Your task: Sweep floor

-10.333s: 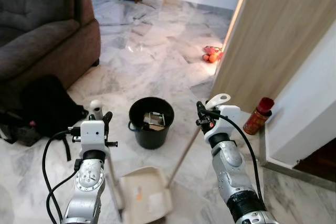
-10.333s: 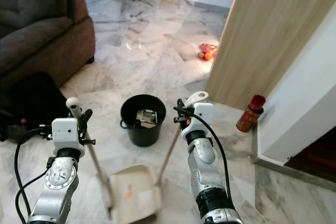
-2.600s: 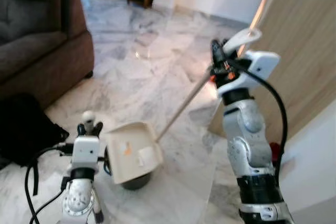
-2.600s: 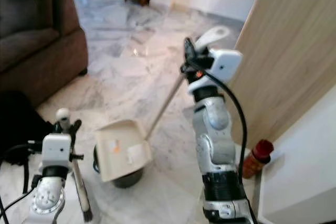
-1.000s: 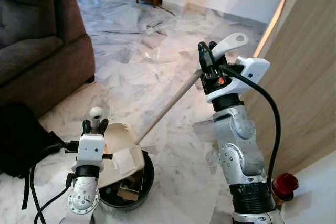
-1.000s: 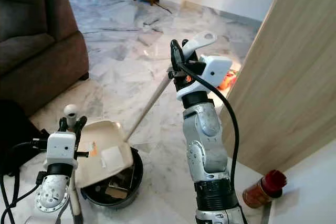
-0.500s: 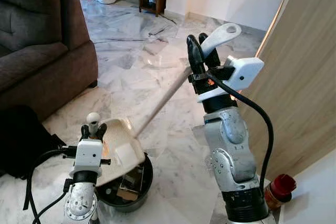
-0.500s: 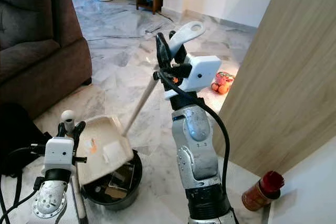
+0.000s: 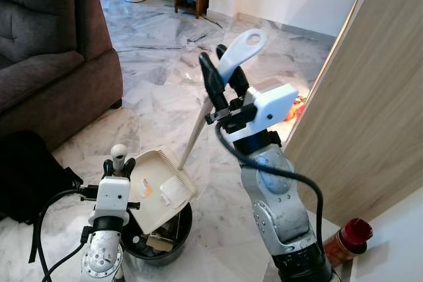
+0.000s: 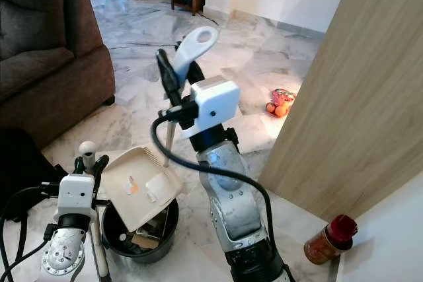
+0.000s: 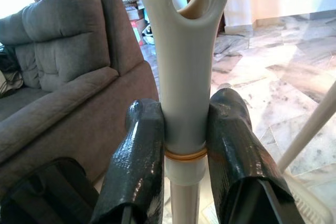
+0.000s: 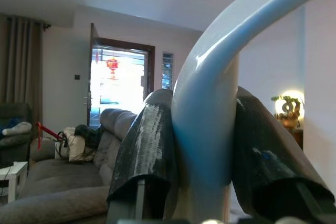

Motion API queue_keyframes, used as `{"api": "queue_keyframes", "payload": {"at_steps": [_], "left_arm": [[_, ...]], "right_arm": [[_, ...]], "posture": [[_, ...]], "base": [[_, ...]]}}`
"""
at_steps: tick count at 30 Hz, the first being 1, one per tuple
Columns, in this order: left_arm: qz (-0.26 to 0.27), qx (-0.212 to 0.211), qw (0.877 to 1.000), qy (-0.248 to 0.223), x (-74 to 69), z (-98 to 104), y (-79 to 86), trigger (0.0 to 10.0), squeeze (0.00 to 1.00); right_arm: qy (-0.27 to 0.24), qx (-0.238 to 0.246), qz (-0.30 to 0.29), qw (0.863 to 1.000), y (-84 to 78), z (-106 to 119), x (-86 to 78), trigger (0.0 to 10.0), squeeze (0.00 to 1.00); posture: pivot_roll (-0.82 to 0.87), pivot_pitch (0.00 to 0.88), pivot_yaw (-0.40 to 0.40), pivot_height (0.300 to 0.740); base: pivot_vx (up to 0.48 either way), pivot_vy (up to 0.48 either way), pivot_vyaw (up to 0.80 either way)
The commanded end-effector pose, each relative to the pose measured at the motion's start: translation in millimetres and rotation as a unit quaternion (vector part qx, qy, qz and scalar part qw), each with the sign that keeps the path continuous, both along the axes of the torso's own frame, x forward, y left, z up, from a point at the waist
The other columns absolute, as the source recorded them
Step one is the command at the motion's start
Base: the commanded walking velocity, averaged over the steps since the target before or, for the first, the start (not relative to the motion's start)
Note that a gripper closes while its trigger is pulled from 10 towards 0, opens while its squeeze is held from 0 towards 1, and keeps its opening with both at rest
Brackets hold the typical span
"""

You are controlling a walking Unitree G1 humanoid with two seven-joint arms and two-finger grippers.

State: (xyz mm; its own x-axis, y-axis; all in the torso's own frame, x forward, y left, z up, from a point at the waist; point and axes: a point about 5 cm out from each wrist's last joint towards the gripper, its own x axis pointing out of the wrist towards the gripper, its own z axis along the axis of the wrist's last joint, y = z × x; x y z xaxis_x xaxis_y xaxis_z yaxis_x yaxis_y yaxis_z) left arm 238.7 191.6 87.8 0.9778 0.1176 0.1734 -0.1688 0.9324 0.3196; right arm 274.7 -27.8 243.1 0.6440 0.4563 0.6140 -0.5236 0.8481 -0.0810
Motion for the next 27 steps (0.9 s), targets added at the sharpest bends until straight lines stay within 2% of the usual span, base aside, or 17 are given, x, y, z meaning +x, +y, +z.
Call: {"api": "queue_keyframes", "payload": {"at_steps": [1,13,27], "left_arm": [[-0.001,0.001,1.000,-0.023,3.9,7.9,2.2,10.0,0.00],[0.002,0.011,1.000,-0.021,1.1,9.9,11.6,10.0,0.00],[-0.012,0.032,0.999,-0.021,5.4,17.2,21.8,10.0,0.00]], "right_arm": [[-0.070,0.021,0.007,0.997,-0.1,22.7,-14.8,10.0,0.00],[-0.089,0.049,0.018,0.995,9.4,30.0,-24.5,10.0,0.00],[-0.141,0.031,0.014,0.989,20.9,33.9,-34.1,10.0,0.00]], "posture": [[0.18,0.050,-0.046,0.740],[0.20,0.054,-0.008,0.740],[0.24,0.044,0.044,0.740]], "base": [[0.000,0.000,0.00],[0.000,0.000,0.00],[0.000,0.000,0.00]]}}
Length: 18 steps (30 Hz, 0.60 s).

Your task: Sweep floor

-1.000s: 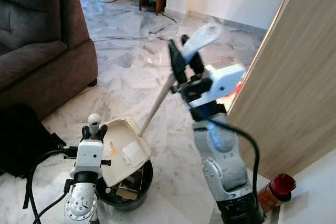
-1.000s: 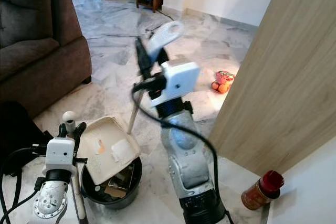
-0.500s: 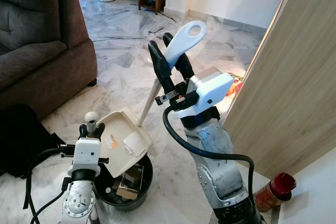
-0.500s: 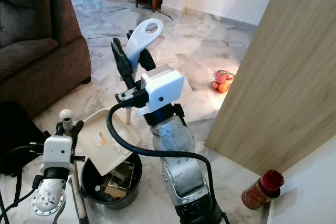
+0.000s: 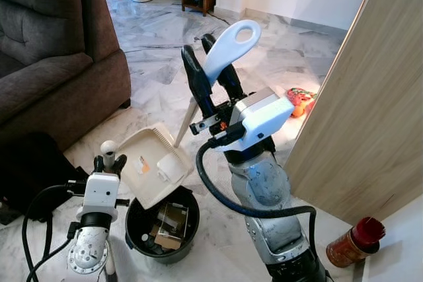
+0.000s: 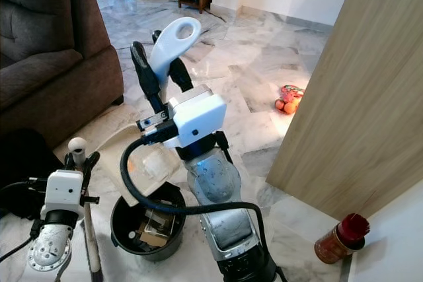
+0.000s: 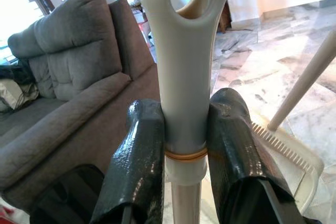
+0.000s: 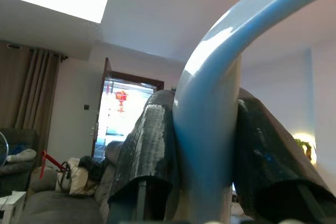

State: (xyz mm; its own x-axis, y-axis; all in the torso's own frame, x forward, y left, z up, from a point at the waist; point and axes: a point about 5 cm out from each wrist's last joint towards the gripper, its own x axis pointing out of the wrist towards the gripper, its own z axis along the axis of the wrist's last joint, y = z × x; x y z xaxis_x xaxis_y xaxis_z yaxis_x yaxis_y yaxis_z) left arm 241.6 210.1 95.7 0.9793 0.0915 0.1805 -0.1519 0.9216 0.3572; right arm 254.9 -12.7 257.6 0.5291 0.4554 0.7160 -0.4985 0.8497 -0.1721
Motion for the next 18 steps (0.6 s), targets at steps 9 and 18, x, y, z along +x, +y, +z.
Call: {"api": "queue_keyframes", "payload": {"at_steps": [9,18], "left_arm": [[-0.008,0.013,1.000,-0.021,4.2,10.8,2.9,10.0,0.00],[-0.013,0.013,1.000,-0.021,6.2,10.8,2.5,10.0,0.00]], "right_arm": [[-0.083,0.020,0.015,0.996,10.1,22.4,-19.7,10.0,0.00],[-0.119,-0.004,0.012,0.993,15.7,23.3,-26.6,10.0,0.00]], "posture": [[0.23,0.042,0.050,0.740],[0.23,0.040,0.049,0.740]], "base": [[0.000,0.000,0.00],[0.000,0.000,0.00]]}}
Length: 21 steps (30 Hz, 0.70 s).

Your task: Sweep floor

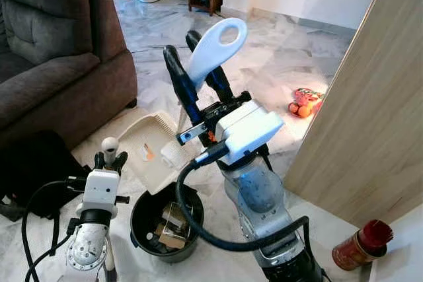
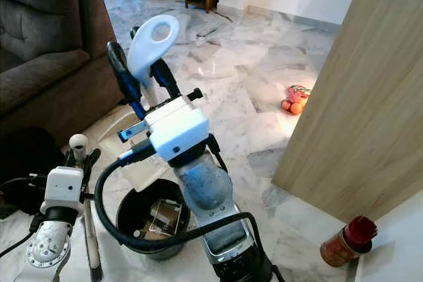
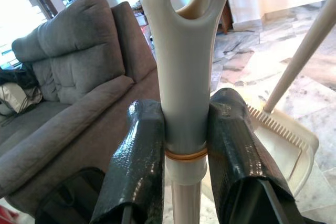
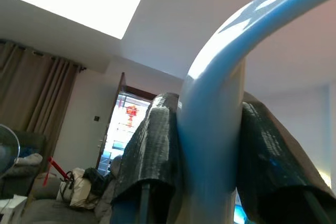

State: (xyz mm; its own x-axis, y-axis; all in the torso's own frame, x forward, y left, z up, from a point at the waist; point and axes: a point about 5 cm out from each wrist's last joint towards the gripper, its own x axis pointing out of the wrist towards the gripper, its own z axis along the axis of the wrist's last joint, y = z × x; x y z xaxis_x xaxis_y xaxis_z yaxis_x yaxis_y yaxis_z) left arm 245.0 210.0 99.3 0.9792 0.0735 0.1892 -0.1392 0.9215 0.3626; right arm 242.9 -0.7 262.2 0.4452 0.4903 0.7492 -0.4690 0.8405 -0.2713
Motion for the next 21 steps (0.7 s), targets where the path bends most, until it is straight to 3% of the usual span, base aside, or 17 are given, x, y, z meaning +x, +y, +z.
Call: {"api": "queue_keyframes", "payload": {"at_steps": [1,8,10,21], "left_arm": [[-0.004,0.010,1.000,-0.017,3.0,7.2,2.5,10.0,0.00],[-0.005,0.009,1.000,-0.018,3.3,7.3,2.2,10.0,0.00],[-0.005,0.009,1.000,-0.018,3.2,7.4,2.3,10.0,0.00],[-0.006,0.010,1.000,-0.018,2.4,7.7,2.4,10.0,0.00]], "right_arm": [[-0.064,0.015,0.018,0.998,4.6,18.1,-15.1,10.0,0.00],[-0.069,-0.031,0.036,0.996,13.1,7.8,-18.4,10.0,0.00],[-0.081,-0.079,0.039,0.993,17.3,-1.6,-19.4,10.0,0.00],[-0.092,-0.099,0.022,0.991,14.6,-5.6,-16.8,10.0,0.00]], "posture": [[0.23,0.040,0.048,0.740],[0.23,0.041,0.047,0.740],[0.23,0.043,0.047,0.740],[0.23,0.047,0.049,0.740]], "base": [[0.000,0.000,0.00],[0.000,0.000,0.00],[0.000,0.000,0.00],[0.000,0.000,0.00]]}}
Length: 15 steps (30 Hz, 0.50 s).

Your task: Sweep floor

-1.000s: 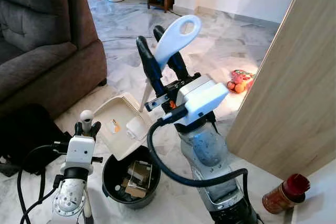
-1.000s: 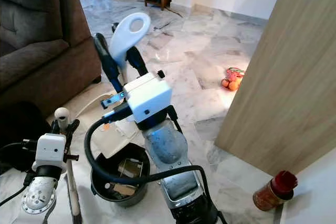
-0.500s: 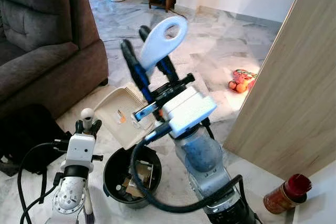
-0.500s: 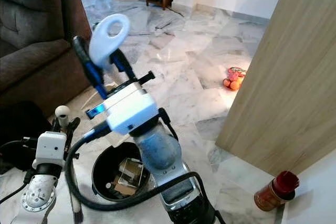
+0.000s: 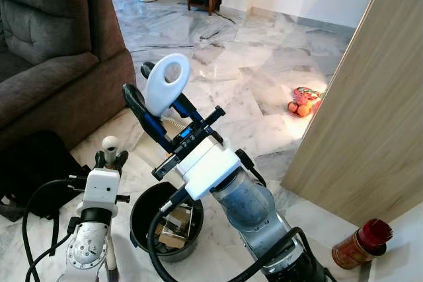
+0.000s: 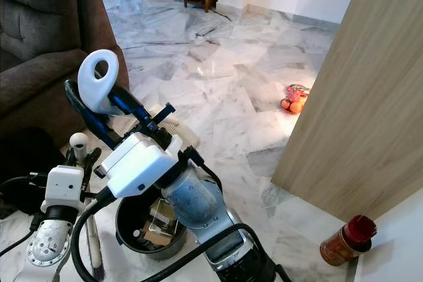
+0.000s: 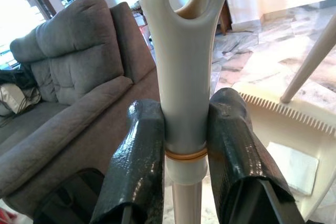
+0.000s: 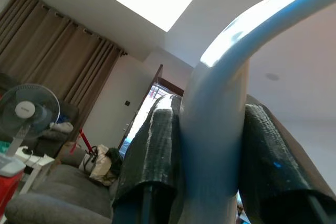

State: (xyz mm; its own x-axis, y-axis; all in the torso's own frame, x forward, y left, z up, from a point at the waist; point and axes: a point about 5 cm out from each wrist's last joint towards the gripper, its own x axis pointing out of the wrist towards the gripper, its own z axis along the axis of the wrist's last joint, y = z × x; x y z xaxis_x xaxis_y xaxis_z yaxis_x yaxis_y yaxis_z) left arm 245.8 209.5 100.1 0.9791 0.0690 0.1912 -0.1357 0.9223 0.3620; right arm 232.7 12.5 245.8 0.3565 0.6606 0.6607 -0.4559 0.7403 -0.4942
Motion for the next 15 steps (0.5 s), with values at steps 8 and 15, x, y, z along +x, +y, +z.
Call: {"api": "queue_keyframes", "payload": {"at_steps": [8,15], "left_arm": [[-0.004,0.009,1.000,-0.014,1.0,6.0,2.1,10.0,0.00],[-0.006,0.008,1.000,-0.013,1.0,5.1,1.2,10.0,0.00]], "right_arm": [[-0.028,-0.002,0.012,1.000,-2.5,6.7,-2.3,10.0,0.00],[-0.016,-0.031,0.004,0.999,-9.9,-2.1,3.9,10.0,0.00]], "posture": [[0.23,0.052,0.047,0.740],[0.23,0.050,0.046,0.740]], "base": [[0.000,0.000,0.00],[0.000,0.000,0.00]]}}
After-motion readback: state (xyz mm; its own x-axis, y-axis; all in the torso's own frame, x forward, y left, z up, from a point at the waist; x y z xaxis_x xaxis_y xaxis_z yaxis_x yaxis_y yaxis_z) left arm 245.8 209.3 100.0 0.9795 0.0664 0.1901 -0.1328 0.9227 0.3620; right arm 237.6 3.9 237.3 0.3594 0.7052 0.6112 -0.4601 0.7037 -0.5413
